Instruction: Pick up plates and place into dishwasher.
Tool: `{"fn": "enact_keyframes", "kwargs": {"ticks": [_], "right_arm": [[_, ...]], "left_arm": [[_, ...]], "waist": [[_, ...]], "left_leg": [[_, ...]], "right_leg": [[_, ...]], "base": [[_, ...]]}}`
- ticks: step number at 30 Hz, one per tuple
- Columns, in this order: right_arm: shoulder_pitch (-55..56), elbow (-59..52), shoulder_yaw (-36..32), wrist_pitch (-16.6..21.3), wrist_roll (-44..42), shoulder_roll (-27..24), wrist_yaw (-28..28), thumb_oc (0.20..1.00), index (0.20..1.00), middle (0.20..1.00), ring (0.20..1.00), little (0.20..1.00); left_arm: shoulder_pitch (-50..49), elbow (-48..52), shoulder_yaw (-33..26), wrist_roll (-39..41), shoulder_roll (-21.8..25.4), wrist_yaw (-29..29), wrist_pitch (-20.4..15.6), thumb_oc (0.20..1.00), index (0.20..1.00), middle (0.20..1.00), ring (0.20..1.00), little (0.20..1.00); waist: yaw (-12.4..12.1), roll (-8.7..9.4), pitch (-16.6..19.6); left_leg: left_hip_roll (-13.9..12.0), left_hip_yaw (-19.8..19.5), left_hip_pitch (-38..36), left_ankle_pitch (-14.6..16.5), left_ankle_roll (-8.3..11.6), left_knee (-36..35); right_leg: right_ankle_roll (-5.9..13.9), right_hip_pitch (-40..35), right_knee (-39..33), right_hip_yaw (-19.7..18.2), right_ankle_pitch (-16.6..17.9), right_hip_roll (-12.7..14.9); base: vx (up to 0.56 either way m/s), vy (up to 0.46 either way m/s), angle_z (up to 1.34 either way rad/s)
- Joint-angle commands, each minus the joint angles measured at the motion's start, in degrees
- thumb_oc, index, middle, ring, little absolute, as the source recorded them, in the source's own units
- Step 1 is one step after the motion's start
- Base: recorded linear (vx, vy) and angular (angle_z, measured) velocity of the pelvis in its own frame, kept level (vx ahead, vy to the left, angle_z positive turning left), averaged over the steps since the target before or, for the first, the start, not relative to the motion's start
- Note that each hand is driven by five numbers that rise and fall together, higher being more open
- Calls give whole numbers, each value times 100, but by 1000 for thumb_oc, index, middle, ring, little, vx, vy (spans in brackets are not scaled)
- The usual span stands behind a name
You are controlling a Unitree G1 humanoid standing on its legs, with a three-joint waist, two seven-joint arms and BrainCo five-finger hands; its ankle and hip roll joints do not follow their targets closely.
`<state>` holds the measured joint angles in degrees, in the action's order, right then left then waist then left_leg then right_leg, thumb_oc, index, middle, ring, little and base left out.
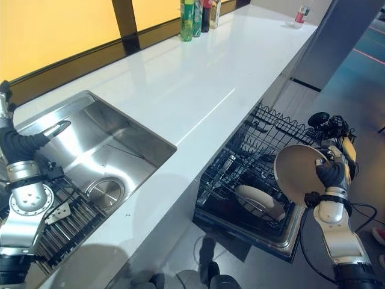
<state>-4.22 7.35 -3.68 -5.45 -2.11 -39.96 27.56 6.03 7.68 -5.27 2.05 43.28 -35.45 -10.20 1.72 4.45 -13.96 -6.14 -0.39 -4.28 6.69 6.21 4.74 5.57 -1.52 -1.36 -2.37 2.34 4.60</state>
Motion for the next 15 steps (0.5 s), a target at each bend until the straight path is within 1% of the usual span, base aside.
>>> {"fn": "enact_keyframes", "kwargs": {"ticks": [1,4,7,11,12,15], "right_arm": [[-854,90,328,132,443,-796,559,200,200,200,200,200],[-1207,297,605,3,674,-957,992,200,200,200,200,200],[-1660,704,830,10,663,-1117,1303,200,200,200,200,200],[-2078,1161,1052,115,760,-1432,1490,200,200,200,200,200],[-2218,1285,1125,99,894,-1540,1504,200,200,200,200,200],[-2388,1498,1306,89,924,-1741,1576,200,200,200,200,200]], "left_arm": [[656,-94,219,50,475,-200,-75,1000,1000,1000,1000,1000],[946,-247,322,93,719,-309,-28,1000,1000,1000,1000,1000],[1227,-437,444,133,874,-397,-38,1000,1000,1000,1000,1000],[1444,-536,565,190,1005,-527,-25,1000,1000,1000,1000,1000],[1510,-577,604,166,1017,-562,-34,1000,1000,1000,1000,1000],[1600,-612,660,152,1103,-596,-60,1000,1000,1000,1000,1000]], "waist": [[-189,68,-45],[-225,71,-248],[-264,19,-399],[-315,-49,-534],[-328,-51,-573],[-360,-35,-635]], "left_leg": [[-254,-300,811,-171,-109,497],[-269,-361,1127,-214,-93,655],[-264,-435,1386,-261,-77,749],[-275,-510,1656,-353,-40,795],[-293,-527,1742,-380,-22,820],[-338,-566,1941,-423,20,914]], "right_leg": [[307,770,883,25,-256,60],[235,967,973,58,-269,2],[146,1114,1018,109,-298,-48],[48,1246,1031,187,-334,-106],[21,1290,1035,211,-339,-129],[-38,1362,1041,280,-356,-180]], "base": [[-138,-151,9],[-140,-137,12],[-117,-106,14],[-90,-115,4],[-75,-126,-2],[-61,-171,5]]}}
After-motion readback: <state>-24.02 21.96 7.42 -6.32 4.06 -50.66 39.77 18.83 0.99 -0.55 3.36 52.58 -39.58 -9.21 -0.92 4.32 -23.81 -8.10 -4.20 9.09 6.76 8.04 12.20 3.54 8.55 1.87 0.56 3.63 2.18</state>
